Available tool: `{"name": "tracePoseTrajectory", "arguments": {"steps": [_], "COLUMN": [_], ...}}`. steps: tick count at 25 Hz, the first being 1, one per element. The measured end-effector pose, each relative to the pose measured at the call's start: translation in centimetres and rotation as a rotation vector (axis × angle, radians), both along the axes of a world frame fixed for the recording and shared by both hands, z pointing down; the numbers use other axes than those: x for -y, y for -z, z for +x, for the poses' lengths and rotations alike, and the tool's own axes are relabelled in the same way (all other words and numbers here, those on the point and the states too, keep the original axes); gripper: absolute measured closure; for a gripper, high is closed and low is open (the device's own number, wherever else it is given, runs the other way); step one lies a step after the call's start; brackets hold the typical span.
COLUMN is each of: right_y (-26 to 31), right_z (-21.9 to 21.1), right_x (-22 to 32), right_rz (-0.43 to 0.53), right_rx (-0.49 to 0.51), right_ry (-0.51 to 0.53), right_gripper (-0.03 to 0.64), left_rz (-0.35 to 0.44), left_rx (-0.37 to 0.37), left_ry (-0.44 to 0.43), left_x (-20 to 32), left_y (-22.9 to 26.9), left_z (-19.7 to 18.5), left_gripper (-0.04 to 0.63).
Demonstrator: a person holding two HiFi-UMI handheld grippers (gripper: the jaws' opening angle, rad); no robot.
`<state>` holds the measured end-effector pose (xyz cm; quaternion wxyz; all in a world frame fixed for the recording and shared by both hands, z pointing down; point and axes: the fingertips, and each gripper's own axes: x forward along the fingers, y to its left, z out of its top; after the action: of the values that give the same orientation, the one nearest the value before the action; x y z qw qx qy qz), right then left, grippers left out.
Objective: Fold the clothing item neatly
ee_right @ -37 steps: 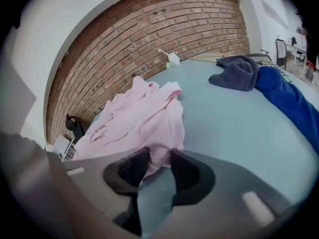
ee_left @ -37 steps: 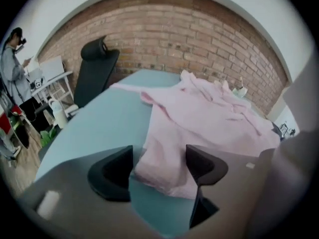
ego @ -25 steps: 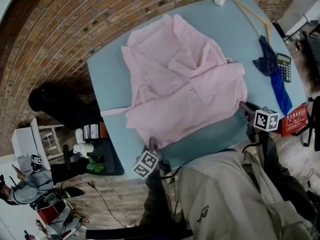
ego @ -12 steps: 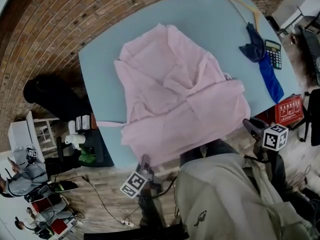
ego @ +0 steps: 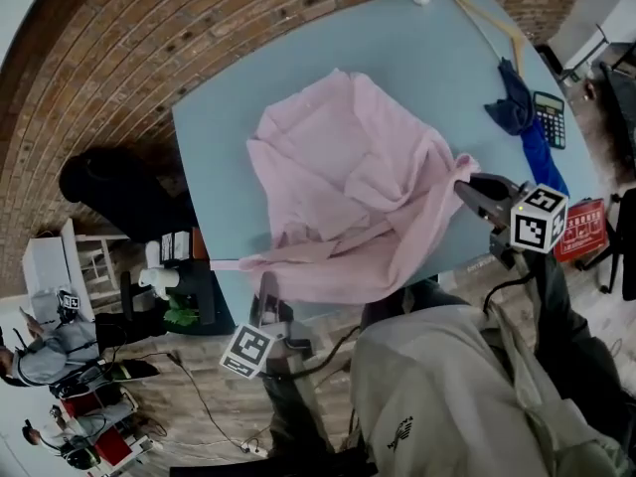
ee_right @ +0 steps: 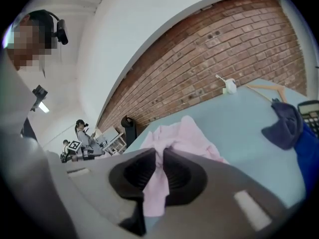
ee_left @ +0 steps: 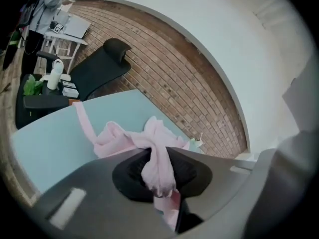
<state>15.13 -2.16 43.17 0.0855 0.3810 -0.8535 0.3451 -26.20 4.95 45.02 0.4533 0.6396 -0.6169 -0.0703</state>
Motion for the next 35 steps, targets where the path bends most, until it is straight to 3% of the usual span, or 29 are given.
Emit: {"name": "tracePoseTrajectory", "arguments": {"steps": [2,9,17,22,25,27,29,30,31,35], "right_y": [0.9,5.1,4.1,0.4,-2.6,-5.1,-7.9,-9.1,-10.0,-10.8], "right_z": [-1.1,-3.0,-2.4,-4.2,-5.5,-5.7,-5.4,-5.1,-4.7,-1.7], "right_x": [3.9,13.4,22.9,28.6,31.1,32.6,33.3,33.2,32.8,30.0], "right_rz": [0.044,0.191,0.22,0.209,0.241,0.229,0.186,0.16,0.132,0.028], "right_rx": [0.015,-0.043,-0.131,-0.198,-0.332,-0.448,-0.563,-0.611,-0.645,-0.655], "right_ry": [-0.021,-0.062,-0.109,-0.128,-0.109,-0.116,-0.118,-0.112,-0.105,-0.118], "right_gripper": [0.568,0.568,0.568,0.566,0.566,0.56,0.493,0.455,0.416,0.394], "left_rz": [0.05,0.157,0.148,0.113,0.111,0.083,0.038,0.018,0.001,-0.051], "left_rx": [0.008,0.159,0.209,0.366,0.408,0.492,0.553,0.557,0.551,0.513], "left_ry": [0.005,-0.017,0.049,0.002,-0.023,-0.055,-0.112,-0.146,-0.179,-0.252], "left_x": [3.7,13.6,21.9,28.1,31.9,34.1,35.3,35.6,35.6,32.9], "left_y": [1.3,5.4,4.4,1.8,0.0,-1.6,-3.6,-4.6,-5.4,-7.0], "left_z": [-0.7,-3.4,-8.5,-10.8,-11.1,-11.3,-11.3,-11.1,-10.9,-11.3], "left_gripper": [0.531,0.531,0.531,0.531,0.524,0.473,0.244,0.176,0.148,0.066]}}
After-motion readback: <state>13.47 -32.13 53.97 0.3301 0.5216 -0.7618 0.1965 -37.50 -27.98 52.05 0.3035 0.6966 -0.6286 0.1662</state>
